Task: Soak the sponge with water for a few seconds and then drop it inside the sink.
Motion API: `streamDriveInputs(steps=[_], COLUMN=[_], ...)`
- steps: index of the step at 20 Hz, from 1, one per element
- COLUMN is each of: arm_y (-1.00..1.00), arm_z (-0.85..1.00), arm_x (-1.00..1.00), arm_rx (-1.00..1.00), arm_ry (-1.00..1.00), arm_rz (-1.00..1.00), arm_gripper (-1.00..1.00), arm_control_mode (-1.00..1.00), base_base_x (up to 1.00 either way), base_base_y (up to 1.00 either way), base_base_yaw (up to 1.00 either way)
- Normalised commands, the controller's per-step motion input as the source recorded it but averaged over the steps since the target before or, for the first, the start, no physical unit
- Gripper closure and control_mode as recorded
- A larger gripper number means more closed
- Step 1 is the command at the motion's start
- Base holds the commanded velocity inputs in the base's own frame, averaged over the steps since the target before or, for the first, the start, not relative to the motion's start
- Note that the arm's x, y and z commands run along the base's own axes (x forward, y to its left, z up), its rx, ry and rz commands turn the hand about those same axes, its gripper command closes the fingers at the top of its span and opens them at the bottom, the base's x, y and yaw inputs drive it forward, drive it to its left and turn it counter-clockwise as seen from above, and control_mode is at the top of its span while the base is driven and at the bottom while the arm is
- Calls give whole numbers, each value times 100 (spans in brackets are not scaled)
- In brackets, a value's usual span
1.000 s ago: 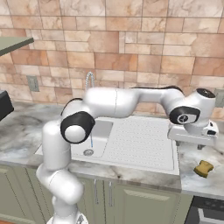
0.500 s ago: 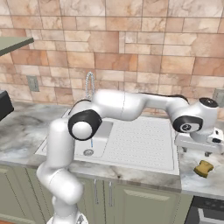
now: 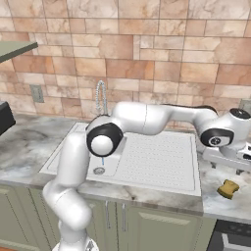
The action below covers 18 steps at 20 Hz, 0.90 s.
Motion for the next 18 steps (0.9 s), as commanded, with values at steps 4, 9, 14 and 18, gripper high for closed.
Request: streamDriveInputs(steps=[4, 9, 14, 18], arm_y=[0, 0, 0, -1], arm_z=[-16, -17, -17, -24], arm_x=[23, 21, 18, 19], arm_rx=[1, 3, 1, 0], arm_ry=[0, 0, 0, 0], arm_rz=[-12, -9, -7, -7], arm_gripper=[-100, -100, -100, -100], arm_control_mode=[-100, -100, -100, -100], base_base_x=[0, 0, 0, 0], base_base_y=[0, 0, 0, 0], base_base_yaw=[0, 0, 0, 0])
